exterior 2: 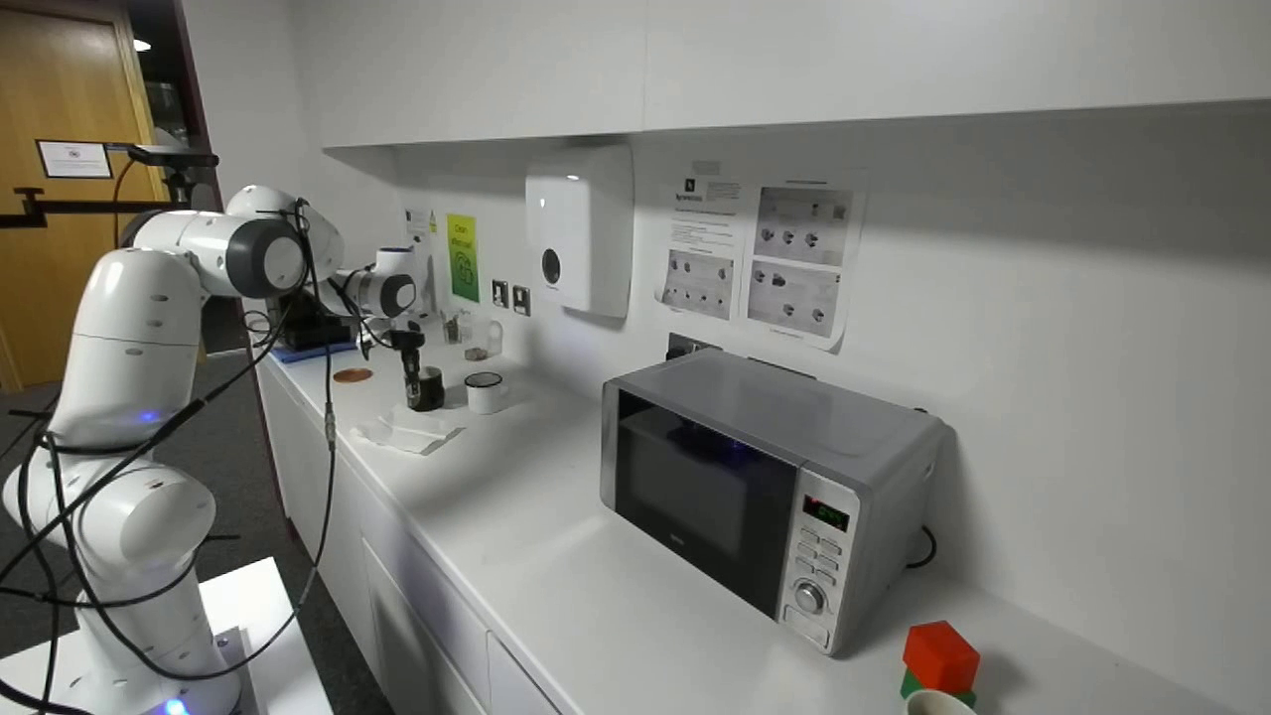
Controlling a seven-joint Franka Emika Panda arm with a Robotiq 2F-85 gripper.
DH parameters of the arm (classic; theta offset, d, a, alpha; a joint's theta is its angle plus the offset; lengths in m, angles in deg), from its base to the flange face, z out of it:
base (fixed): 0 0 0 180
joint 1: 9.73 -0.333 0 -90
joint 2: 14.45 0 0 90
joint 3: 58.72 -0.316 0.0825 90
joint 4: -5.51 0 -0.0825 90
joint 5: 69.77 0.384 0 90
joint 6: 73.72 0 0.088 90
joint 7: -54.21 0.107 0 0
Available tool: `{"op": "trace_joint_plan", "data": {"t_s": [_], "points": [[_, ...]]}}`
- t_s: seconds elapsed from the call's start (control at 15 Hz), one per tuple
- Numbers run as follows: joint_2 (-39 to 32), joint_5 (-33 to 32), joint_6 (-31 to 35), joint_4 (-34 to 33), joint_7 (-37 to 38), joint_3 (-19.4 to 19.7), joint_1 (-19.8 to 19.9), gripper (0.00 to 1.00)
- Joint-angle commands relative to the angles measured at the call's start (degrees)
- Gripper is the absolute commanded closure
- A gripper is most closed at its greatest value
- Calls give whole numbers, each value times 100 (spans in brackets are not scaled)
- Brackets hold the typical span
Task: Pick up the cup and put it on the right side of the counter
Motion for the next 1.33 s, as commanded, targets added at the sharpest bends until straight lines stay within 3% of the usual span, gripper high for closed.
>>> {"op": "trace_joint_plan", "data": {"t_s": [0.0,0.2,0.8,1.27], "points": [[-138,-124,-297,-318,140,36,-50,76],[-206,-129,-349,-406,135,45,-68,100],[-20,-19,-362,-357,61,3,-38,98],[930,9,-233,-1,-42,-157,34,98]]}}
